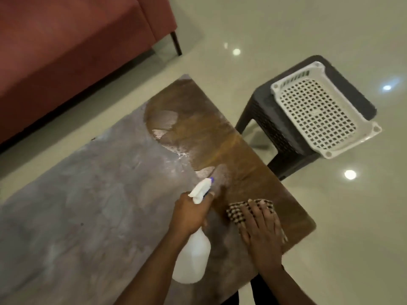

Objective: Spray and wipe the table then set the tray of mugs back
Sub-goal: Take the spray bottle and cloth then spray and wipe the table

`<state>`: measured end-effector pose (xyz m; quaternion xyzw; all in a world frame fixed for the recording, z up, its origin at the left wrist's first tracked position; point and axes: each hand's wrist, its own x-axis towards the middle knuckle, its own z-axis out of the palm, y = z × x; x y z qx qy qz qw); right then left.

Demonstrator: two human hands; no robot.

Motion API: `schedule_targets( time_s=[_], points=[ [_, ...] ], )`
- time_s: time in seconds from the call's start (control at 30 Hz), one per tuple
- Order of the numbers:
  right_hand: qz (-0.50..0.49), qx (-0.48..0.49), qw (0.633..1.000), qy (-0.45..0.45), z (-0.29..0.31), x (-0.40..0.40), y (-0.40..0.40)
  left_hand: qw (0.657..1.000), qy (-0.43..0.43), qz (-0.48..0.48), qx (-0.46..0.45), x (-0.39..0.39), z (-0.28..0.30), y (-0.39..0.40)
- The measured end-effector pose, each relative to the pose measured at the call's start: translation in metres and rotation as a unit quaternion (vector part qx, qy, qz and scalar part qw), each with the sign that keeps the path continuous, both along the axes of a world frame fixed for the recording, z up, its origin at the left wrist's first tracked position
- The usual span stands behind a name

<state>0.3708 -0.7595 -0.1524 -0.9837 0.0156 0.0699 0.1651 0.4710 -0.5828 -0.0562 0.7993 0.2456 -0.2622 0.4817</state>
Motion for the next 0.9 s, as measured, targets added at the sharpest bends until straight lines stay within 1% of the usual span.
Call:
schedule_targets(
  time_s=[0.07, 0.1, 0.23, 0.3, 0.4, 0.47, 0.57, 0.6, 0.63, 0.67, 0.7, 0.73, 0.77, 0.8, 0.83, 0.87, 0.9],
  points=[
    [0.108, 0.004, 0.994, -0.005, -0.001, -0.011, 0.031, 0.995, -0.033, 0.089, -0.016, -0.003, 0.01, 0.045],
    [0.14, 0.005, 0.99, -0.007, -0.002, -0.014, 0.036, 0.995, -0.034, 0.097, -0.019, -0.004, 0.013, 0.062],
    [0.213, 0.003, 0.976, -0.039, -0.007, -0.005, 0.035, 0.991, -0.038, 0.128, 0.009, -0.002, 0.009, 0.118],
    [0.232, 0.0, 0.969, -0.081, -0.01, 0.007, 0.033, 0.99, -0.031, 0.135, -0.008, 0.004, 0.003, 0.129],
    [0.198, 0.008, 0.976, -0.086, -0.007, 0.033, 0.055, 0.99, -0.009, 0.109, -0.088, 0.015, -0.001, 0.143],
    [0.136, 0.003, 0.987, -0.082, -0.006, 0.059, 0.085, 0.993, 0.002, 0.094, -0.077, 0.022, -0.004, 0.152],
    [0.014, -0.02, 0.998, -0.064, -0.005, 0.105, 0.155, 0.995, 0.01, 0.089, -0.041, 0.036, -0.005, 0.169],
    [-0.006, -0.022, 0.998, -0.062, -0.006, 0.115, 0.18, 0.996, 0.008, 0.078, -0.041, 0.042, -0.006, 0.172],
    [0.003, -0.019, 0.998, -0.057, -0.007, 0.123, 0.203, 0.997, 0.01, 0.062, -0.049, 0.047, -0.004, 0.176],
    [0.042, -0.02, 0.997, -0.06, -0.008, 0.126, 0.221, 0.997, 0.003, 0.048, -0.059, 0.051, -0.006, 0.181],
    [0.117, -0.015, 0.991, -0.066, -0.011, 0.125, 0.232, 0.998, -0.003, 0.04, -0.054, 0.056, -0.007, 0.188],
    [0.225, -0.008, 0.971, -0.08, -0.015, 0.12, 0.232, 0.999, -0.012, 0.042, -0.033, 0.06, -0.01, 0.196],
    [0.342, -0.005, 0.934, -0.101, -0.019, 0.118, 0.222, 0.998, -0.014, 0.052, -0.018, 0.065, -0.01, 0.203],
    [0.445, -0.001, 0.889, -0.11, -0.021, 0.123, 0.203, 0.998, -0.015, 0.059, -0.009, 0.07, -0.012, 0.211],
    [0.513, 0.0, 0.851, -0.115, -0.023, 0.134, 0.181, 0.998, -0.007, 0.058, -0.012, 0.073, -0.01, 0.216],
    [0.528, -0.001, 0.84, -0.125, -0.025, 0.15, 0.16, 0.998, -0.003, 0.052, -0.03, 0.077, -0.01, 0.222],
    [0.485, -0.004, 0.865, -0.129, -0.027, 0.17, 0.143, 0.998, 0.001, 0.045, -0.047, 0.081, -0.008, 0.226]
  ],
)
